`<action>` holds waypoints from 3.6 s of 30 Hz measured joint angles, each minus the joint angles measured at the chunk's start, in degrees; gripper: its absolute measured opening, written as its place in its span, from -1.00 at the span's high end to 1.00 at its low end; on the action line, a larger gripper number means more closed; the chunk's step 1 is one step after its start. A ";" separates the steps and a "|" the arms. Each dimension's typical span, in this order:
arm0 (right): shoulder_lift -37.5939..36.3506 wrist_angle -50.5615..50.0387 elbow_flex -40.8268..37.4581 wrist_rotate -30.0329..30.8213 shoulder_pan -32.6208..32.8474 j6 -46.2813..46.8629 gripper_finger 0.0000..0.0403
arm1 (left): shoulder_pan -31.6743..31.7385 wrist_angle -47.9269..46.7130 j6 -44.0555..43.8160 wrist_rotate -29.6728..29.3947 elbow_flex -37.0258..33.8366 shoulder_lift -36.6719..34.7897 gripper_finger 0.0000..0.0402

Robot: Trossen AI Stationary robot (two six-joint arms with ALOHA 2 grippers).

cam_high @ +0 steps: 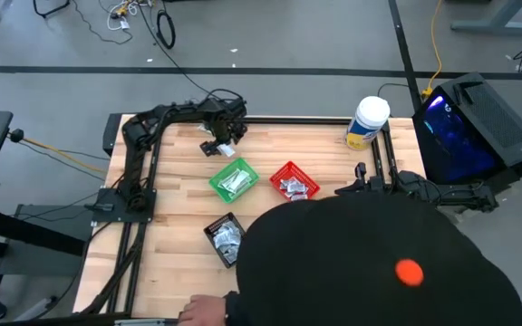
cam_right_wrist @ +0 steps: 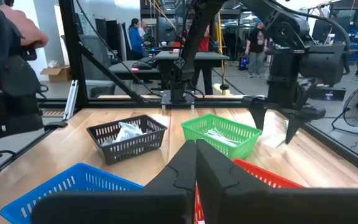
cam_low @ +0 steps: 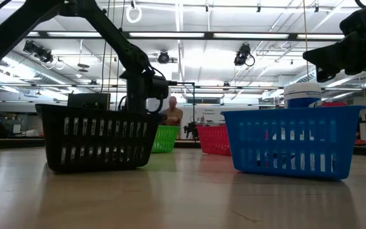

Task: Pick & Place First Aid Supplies
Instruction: Put the green bandage pack into the green bin

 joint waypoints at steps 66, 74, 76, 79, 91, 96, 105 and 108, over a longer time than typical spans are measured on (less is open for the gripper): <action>-0.01 -0.01 -0.01 0.00 0.00 0.00 0.94 | -3.30 0.18 -2.47 -7.67 -0.02 1.05 0.40; -0.01 0.00 0.00 0.00 0.01 0.01 0.94 | -3.28 -1.53 1.01 -9.17 -0.02 -1.81 0.39; -0.02 0.00 -0.01 -0.01 0.02 0.01 0.94 | -3.26 -2.08 2.38 -10.10 -0.02 -2.73 0.40; 0.01 0.00 0.00 0.00 0.01 0.00 0.94 | -3.30 -3.24 2.70 -11.22 -0.02 -4.10 0.39; 0.00 0.00 -0.02 0.00 0.00 0.00 0.94 | -6.33 -4.62 14.62 -11.58 -0.02 -10.72 0.39; 0.01 -0.02 -0.02 0.00 0.00 0.02 0.94 | -9.30 -4.96 19.41 -11.31 -0.02 -12.53 0.39; -0.01 0.00 -0.02 0.00 -0.01 0.00 0.94 | -14.17 -5.79 28.94 -6.40 -0.02 -13.34 0.39; -0.01 0.00 -0.01 0.00 0.00 0.01 0.94 | -15.93 -5.84 31.82 -5.96 -0.02 -13.34 0.39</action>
